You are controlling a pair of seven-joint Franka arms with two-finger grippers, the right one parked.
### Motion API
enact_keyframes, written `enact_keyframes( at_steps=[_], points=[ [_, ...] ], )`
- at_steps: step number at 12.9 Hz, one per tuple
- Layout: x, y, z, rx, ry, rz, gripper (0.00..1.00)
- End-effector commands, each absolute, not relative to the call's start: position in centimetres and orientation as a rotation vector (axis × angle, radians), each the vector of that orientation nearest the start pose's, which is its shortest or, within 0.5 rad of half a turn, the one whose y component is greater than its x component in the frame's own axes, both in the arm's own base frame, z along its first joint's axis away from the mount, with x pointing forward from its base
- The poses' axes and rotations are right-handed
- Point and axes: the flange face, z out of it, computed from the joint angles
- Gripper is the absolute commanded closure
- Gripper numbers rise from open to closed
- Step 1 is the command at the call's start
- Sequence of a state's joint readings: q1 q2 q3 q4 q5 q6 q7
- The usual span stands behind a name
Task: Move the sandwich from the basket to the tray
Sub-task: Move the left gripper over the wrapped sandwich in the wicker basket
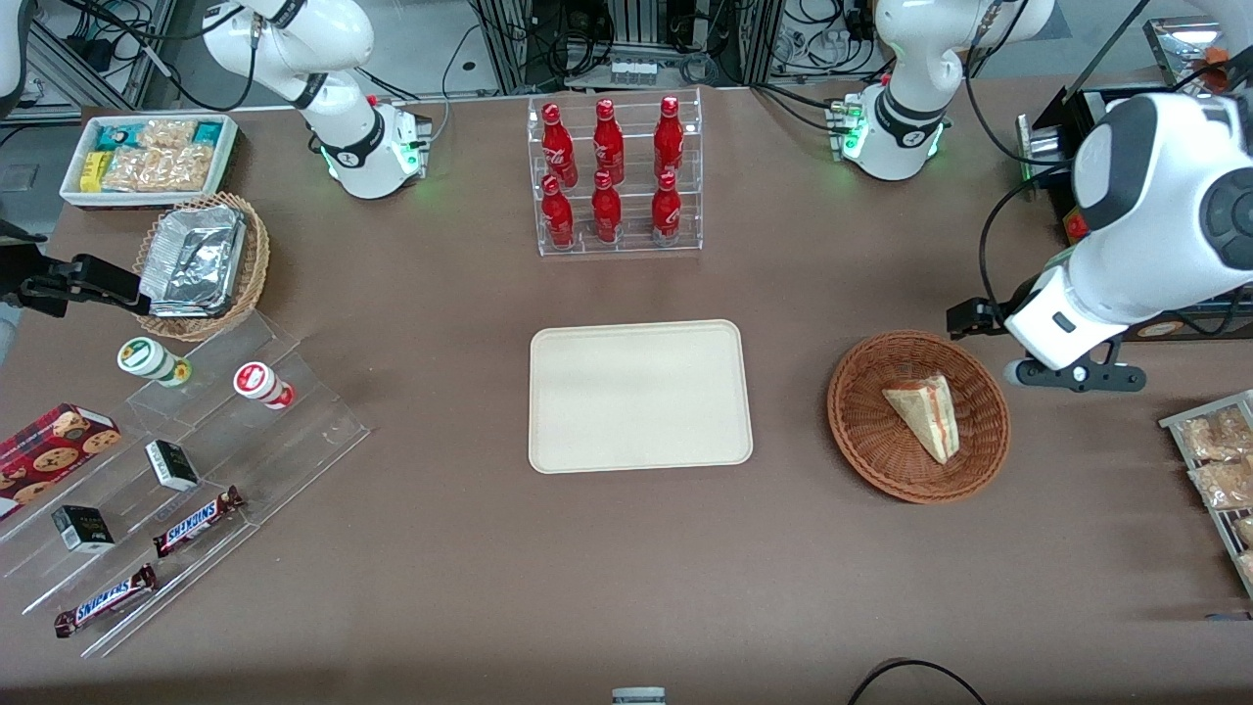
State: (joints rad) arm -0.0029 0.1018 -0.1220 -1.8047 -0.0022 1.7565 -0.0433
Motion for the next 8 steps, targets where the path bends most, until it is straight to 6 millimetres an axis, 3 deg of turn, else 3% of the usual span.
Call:
enact_keyframes(
  at_steps=[1,5,8],
  points=[
    [55.8,-6.2,44.8,-3.130,0.115,0.180,0.00],
    [53.1,-4.9,39.5,-3.139,0.055,0.015,0.00],
    [53.2,-4.9,37.3,-3.144,-0.135,-0.060,0.00]
  ],
)
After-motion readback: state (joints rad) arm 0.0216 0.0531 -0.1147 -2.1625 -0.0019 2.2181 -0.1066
